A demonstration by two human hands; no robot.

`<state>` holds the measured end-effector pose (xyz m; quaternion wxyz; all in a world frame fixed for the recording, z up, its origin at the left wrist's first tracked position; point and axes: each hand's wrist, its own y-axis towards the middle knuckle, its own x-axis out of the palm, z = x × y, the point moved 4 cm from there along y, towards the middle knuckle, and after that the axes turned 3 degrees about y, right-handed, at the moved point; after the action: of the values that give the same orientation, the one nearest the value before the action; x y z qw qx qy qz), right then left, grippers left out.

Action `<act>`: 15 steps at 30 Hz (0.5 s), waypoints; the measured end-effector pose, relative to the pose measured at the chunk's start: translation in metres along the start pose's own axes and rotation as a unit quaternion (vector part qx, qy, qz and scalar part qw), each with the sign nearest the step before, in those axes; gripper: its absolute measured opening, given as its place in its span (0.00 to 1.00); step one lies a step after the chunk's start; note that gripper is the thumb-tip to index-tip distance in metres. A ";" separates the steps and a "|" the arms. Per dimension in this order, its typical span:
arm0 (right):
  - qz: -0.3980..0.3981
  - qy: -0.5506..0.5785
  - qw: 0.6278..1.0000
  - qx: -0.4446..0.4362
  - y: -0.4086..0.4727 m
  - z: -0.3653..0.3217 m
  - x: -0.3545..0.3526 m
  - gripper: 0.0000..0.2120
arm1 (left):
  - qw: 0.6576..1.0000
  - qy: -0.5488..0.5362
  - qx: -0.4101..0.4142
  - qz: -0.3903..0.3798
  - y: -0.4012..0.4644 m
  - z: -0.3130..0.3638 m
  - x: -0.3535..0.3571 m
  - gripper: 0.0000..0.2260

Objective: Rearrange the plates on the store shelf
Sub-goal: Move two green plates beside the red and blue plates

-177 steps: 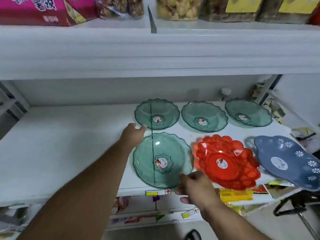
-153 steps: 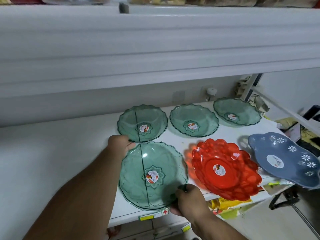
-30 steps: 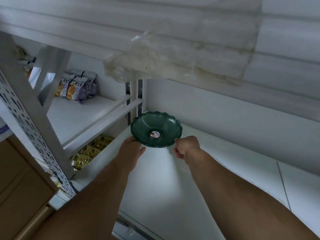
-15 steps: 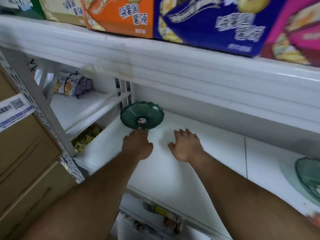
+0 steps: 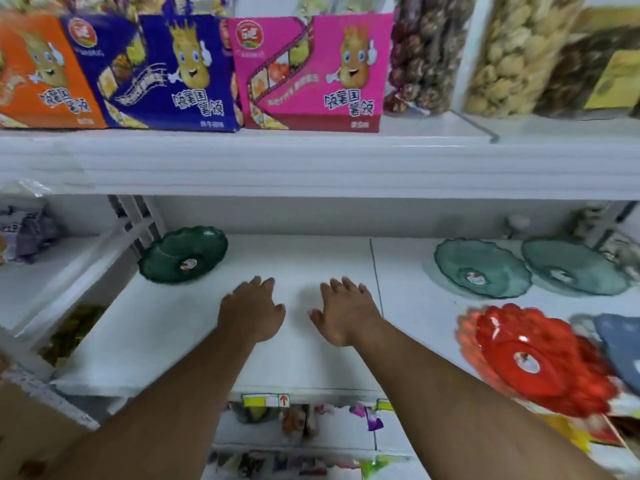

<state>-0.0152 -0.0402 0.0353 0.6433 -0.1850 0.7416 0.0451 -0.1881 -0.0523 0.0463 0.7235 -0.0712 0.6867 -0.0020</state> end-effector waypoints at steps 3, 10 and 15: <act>-0.001 0.009 0.999 0.054 -0.026 0.022 -0.001 0.35 | 0.999 -0.017 0.045 -0.009 -0.005 0.030 0.001 0.30; 0.003 0.014 0.990 0.139 -0.095 0.071 0.003 0.35 | 0.991 -0.046 0.121 -0.036 -0.029 0.097 0.022 0.30; 0.026 0.020 0.983 0.181 -0.137 0.120 -0.011 0.34 | 0.985 -0.051 0.154 -0.050 -0.037 0.156 0.024 0.30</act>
<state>0.1437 -0.1282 0.0492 0.6500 -0.0473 0.7546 -0.0765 -0.0277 -0.0760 0.0341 0.7592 0.0068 0.6355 -0.1405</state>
